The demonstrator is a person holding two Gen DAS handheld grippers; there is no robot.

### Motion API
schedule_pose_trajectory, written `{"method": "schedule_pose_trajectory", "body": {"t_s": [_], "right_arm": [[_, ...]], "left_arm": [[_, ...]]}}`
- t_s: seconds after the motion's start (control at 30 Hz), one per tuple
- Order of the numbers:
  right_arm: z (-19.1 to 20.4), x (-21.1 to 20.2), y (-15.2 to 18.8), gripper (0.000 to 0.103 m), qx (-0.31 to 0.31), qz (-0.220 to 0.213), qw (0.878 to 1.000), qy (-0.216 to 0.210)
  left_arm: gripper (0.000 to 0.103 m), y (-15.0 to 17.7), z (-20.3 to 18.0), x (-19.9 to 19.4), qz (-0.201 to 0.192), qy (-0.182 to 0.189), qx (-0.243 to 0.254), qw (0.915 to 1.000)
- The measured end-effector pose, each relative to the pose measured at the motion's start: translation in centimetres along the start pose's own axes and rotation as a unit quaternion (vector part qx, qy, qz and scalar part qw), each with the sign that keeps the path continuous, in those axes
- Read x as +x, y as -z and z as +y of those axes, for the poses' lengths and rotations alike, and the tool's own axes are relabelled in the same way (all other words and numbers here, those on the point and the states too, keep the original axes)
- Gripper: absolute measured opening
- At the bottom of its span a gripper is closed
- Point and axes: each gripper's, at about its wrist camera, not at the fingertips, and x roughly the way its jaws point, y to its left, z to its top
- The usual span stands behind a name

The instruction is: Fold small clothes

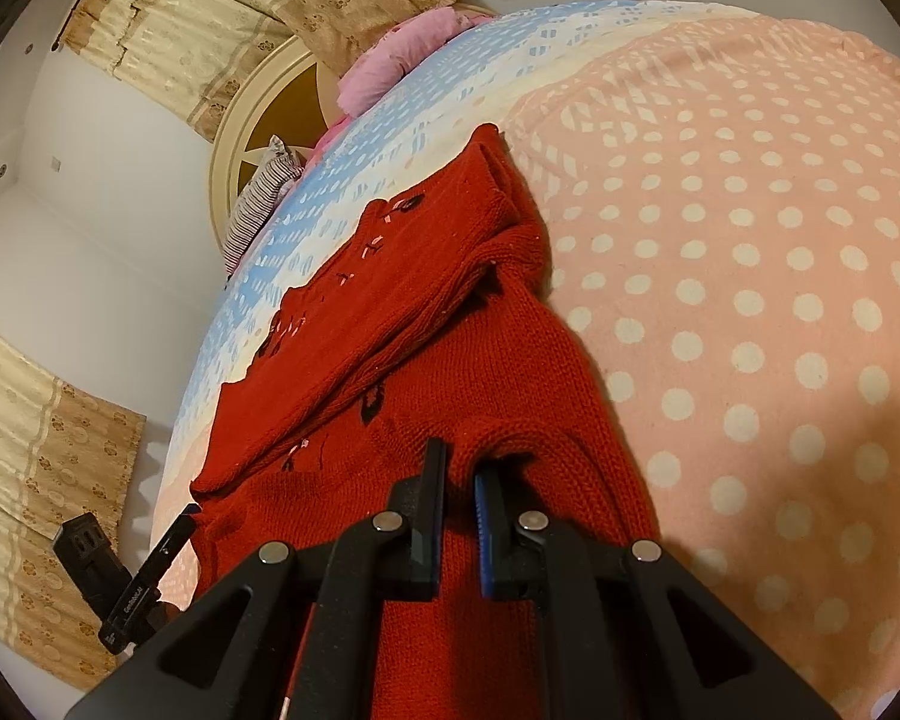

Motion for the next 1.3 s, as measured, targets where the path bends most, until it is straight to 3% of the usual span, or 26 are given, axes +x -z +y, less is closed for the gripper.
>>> {"method": "schedule_pose_trajectory", "body": {"t_s": [0.1, 0.17, 0.27, 0.33, 0.43, 0.53, 0.57, 0.63, 0.67, 0.73, 0.77, 0.83, 0.93, 1.0, 1.13, 1.17, 1.2, 1.23, 1.3], "right_arm": [[-0.1, 0.0, 0.0, 0.008, 0.001, 0.001, 1.0, 0.0], [-0.1, -0.1, 0.0, 0.008, 0.001, 0.001, 1.0, 0.0], [-0.1, -0.1, 0.0, 0.008, 0.001, 0.0, 1.0, 0.0], [-0.1, -0.1, 0.0, 0.008, 0.0, 0.0, 1.0, 0.0], [0.1, -0.1, 0.0, 0.008, -0.003, -0.002, 1.0, 0.002], [0.5, -0.6, -0.3, 0.009, -0.015, -0.001, 1.0, -0.006], [0.5, -1.4, -0.5, 0.009, -0.015, -0.008, 0.999, -0.027], [0.6, -3.7, -0.9, 0.018, -0.012, -0.049, 0.996, -0.072], [0.7, -4.9, -1.2, 0.04, -0.018, -0.066, 0.995, -0.076], [1.3, -6.2, -1.5, 0.072, -0.042, -0.085, 0.994, -0.046], [1.8, -6.6, -1.5, 0.073, -0.065, -0.094, 0.993, -0.023], [2.7, -6.5, -1.8, 0.073, -0.103, -0.084, 0.991, 0.014], [3.0, -6.3, -2.4, 0.073, -0.121, -0.088, 0.988, 0.028], [3.2, -4.7, -2.8, 0.073, -0.135, -0.065, 0.987, 0.052], [3.3, -0.4, -2.0, 0.073, -0.197, -0.022, 0.97, 0.137], [3.6, 0.7, -1.8, 0.066, -0.213, -0.017, 0.964, 0.155], [3.6, 1.2, -1.6, 0.05, -0.225, -0.015, 0.96, 0.168], [3.8, 1.6, -1.3, 0.045, -0.239, -0.018, 0.953, 0.185], [4.2, 1.4, -1.0, 0.02, -0.249, -0.029, 0.949, 0.192]], "left_arm": [[0.051, 0.4, -1.2, 0.3, 0.012, 0.014, 0.029, 0.9994], [0.042, 0.5, -1.7, 0.7, 0.025, 0.022, 0.043, 0.9985], [0.042, 0.7, -2.0, 1.3, 0.04, 0.029, 0.046, 0.9977], [0.039, 0.8, -1.8, 1.6, 0.049, 0.021, 0.04, 0.9978], [0.015, 0.8, -0.9, 2.0, 0.056, 0.013, 0.016, 0.9982], [0.011, 0.9, 0.0, 1.7, 0.051, 0.024, -0.013, 0.9983], [0.011, 1.0, 0.2, 1.6, 0.05, 0.025, -0.017, 0.9983], [0.011, 1.1, 0.4, 1.6, 0.051, 0.027, -0.025, 0.998], [0.011, 1.1, 0.5, 1.7, 0.052, 0.028, -0.028, 0.9978], [0.011, 1.0, 0.6, 1.9, 0.055, 0.031, -0.032, 0.9975], [0.011, 1.0, 0.7, 2.0, 0.055, 0.03, -0.033, 0.9975], [0.011, 1.0, 0.7, 2.0, 0.055, 0.029, -0.034, 0.9975], [0.011, 1.0, 0.7, 2.0, 0.056, 0.031, -0.034, 0.9974], [0.011, 1.0, 0.8, 2.0, 0.056, 0.035, -0.035, 0.9972], [0.013, 1.0, 0.7, 2.1, 0.059, 0.031, -0.031, 0.9973], [0.013, 1.0, 0.6, 2.1, 0.06, 0.028, -0.029, 0.9974], [0.013, 1.0, 0.5, 2.1, 0.059, 0.025, -0.024, 0.9977], [0.013, 1.0, 0.4, 2.1, 0.059, 0.024, -0.02, 0.9977], [0.009, 1.0, 0.0, 2.0, 0.055, 0.019, -0.011, 0.9982]]}}
